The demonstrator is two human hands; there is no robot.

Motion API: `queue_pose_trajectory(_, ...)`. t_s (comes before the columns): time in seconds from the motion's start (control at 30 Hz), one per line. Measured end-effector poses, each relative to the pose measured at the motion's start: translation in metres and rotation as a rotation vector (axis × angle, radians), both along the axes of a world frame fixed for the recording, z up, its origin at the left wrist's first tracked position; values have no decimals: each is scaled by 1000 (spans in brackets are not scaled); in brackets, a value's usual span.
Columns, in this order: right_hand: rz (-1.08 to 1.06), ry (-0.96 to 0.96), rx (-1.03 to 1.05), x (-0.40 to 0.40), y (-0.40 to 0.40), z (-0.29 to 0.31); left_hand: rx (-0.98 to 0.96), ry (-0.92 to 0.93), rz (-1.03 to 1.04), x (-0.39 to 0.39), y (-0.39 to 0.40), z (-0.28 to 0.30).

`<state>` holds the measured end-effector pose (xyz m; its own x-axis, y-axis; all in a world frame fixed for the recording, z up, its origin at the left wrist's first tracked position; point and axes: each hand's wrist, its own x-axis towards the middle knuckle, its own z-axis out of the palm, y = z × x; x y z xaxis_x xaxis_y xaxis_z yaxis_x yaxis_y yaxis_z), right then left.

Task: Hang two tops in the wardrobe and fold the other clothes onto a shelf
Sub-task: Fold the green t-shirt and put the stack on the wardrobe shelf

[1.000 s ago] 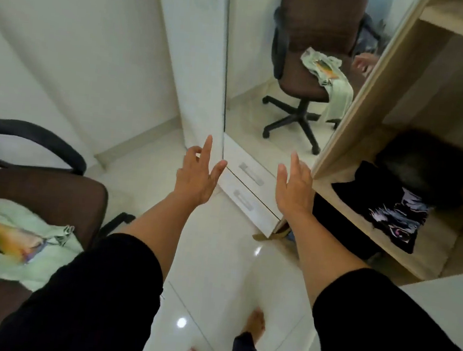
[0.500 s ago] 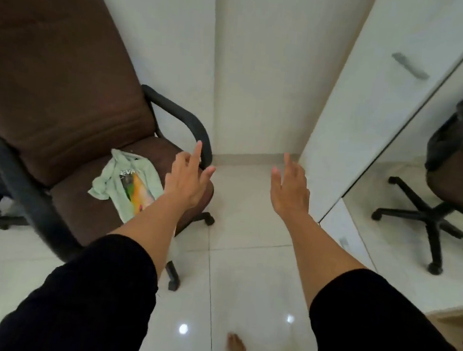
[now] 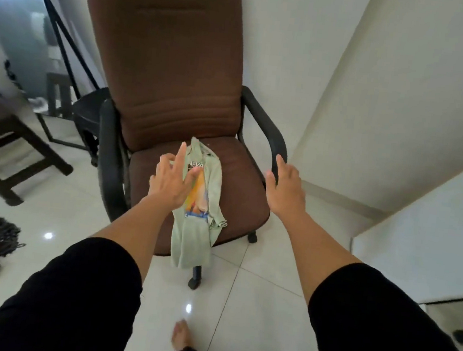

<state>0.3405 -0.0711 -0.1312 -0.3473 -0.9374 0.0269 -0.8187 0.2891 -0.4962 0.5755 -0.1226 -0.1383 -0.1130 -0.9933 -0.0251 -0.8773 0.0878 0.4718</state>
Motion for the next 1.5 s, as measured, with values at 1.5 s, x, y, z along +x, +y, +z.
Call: queue_pose_trajectory(1.5,165,-159,472,58,-350,-302,572,-248,139,-32,-378,-281)
